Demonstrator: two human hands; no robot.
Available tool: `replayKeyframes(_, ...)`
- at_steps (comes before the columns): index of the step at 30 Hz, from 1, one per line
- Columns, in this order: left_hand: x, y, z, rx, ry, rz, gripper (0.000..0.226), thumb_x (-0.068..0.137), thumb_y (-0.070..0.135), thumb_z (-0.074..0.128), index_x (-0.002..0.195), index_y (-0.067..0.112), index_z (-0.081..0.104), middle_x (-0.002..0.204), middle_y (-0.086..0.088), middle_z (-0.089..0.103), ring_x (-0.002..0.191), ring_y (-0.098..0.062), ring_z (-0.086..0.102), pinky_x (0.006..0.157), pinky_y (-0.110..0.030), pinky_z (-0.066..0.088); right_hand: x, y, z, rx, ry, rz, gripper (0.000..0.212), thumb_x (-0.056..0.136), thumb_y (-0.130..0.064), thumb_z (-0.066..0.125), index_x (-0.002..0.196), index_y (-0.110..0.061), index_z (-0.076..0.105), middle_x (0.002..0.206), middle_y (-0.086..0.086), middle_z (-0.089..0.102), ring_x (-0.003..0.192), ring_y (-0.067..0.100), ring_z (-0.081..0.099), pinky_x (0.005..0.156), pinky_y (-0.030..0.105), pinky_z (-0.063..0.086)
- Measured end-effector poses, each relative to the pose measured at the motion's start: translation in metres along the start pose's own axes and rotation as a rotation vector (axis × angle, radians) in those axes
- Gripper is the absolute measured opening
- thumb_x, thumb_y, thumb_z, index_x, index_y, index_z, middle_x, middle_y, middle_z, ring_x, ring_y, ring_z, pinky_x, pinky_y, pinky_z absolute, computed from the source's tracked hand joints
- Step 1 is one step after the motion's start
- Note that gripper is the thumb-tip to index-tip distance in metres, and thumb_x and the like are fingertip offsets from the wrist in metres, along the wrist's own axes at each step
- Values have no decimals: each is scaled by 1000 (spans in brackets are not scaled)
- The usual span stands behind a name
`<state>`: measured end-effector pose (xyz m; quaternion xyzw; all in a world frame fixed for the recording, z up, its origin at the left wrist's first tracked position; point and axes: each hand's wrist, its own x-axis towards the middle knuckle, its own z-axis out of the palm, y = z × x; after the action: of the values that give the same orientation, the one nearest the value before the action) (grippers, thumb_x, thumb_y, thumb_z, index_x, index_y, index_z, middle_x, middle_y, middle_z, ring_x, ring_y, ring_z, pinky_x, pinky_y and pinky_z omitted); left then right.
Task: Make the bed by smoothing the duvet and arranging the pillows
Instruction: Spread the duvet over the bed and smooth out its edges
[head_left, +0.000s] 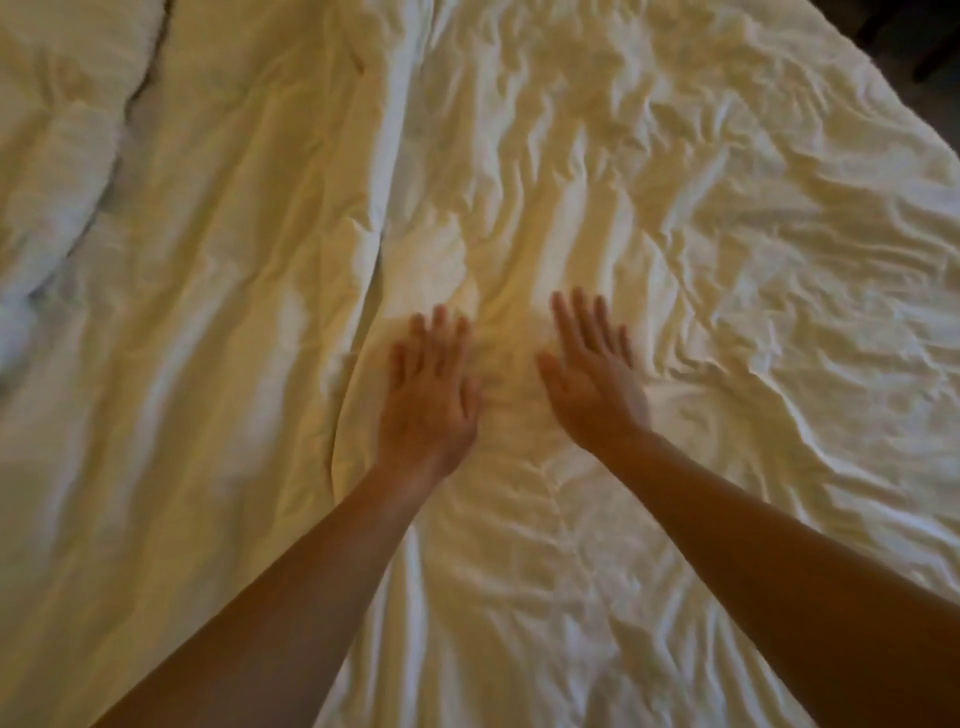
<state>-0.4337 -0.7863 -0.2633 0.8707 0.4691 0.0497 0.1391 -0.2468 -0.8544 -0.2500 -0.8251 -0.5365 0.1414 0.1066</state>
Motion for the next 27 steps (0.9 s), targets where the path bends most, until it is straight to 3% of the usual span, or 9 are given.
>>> replayKeyframes(2,8,-11,10,69,-67,140,62,99,42,18,157,21,19,165,-6,13,152,-26,8,123,-46,9,13,-23,13,-27,-95,-160,64,102,-48,25,159,-29,3,167,-2,-2,154,20,-6,124,45,1)
replayKeyframes(5,7,-65,15,167,-22,72,63,95,36,27,157,23,23,163,-5,22,151,-26,16,123,-44,12,20,-6,27,-200,-129,-134,67,99,-60,20,159,-35,3,167,-6,-3,154,21,-3,123,48,5)
replayKeyframes(9,-9,-128,-8,306,2,-158,64,96,38,27,157,24,20,165,-4,16,152,-24,11,123,-45,2,13,57,15,-221,-59,329,74,96,-69,18,159,-32,4,167,1,0,153,28,-1,122,52,2)
replayKeyframes(12,-23,-111,-14,263,-28,-384,62,99,38,22,158,20,14,166,-7,2,152,-28,-4,122,-47,-7,-8,76,-3,-63,-43,597,75,97,-66,19,159,-27,4,167,4,-2,153,30,-4,121,58,0)
replayKeyframes(14,-37,-67,-8,121,15,-407,66,94,36,24,157,16,19,165,-13,6,152,-31,0,121,-51,-4,-27,61,-2,26,7,564,72,99,-61,21,160,-25,6,167,4,-1,153,28,-5,121,57,0)
replayKeyframes(17,-79,7,12,-50,-16,-152,66,91,35,29,155,15,28,163,-12,16,151,-31,12,121,-52,12,-77,14,13,83,-25,198,71,95,-56,17,159,-26,11,167,2,4,154,26,-1,122,51,4)
replayKeyframes(20,-140,30,29,-8,-116,-78,62,97,40,31,156,23,25,164,-4,17,152,-23,12,121,-48,16,-149,6,35,-35,-165,-125,70,95,-56,25,159,-31,11,167,-2,5,154,22,2,122,48,8)
replayKeyframes(22,-177,12,30,74,-113,-84,62,96,41,34,156,24,27,163,-3,21,152,-23,15,121,-47,17,-183,37,34,-144,-163,-93,70,96,-59,28,159,-33,10,167,-1,6,154,24,5,122,50,10)
replayKeyframes(27,-233,-43,15,245,-65,-347,66,94,42,27,155,16,28,163,-8,22,151,-29,15,121,-51,10,-219,102,9,-159,-100,365,71,99,-60,22,159,-30,2,167,5,3,153,29,2,122,54,4)
